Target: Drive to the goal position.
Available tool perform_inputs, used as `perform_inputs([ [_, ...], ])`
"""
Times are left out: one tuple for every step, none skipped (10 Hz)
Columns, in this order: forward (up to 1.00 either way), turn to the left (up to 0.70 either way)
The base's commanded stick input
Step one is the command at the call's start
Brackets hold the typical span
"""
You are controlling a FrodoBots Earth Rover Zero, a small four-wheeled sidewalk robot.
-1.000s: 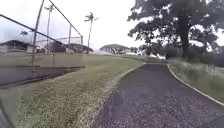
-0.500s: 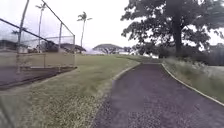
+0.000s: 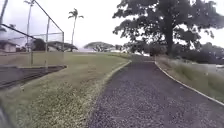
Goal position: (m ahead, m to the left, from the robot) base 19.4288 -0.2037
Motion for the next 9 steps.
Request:
perform_inputs([
  [0.7, 0.0],
  [0.7, 0.0],
  [0.7, 0.0],
  [0.7, 0.0],
  [0.7, -0.08],
  [0.7, -0.28],
  [0.7, -0.35],
  [0.7, -0.35],
  [0.7, -0.35],
])
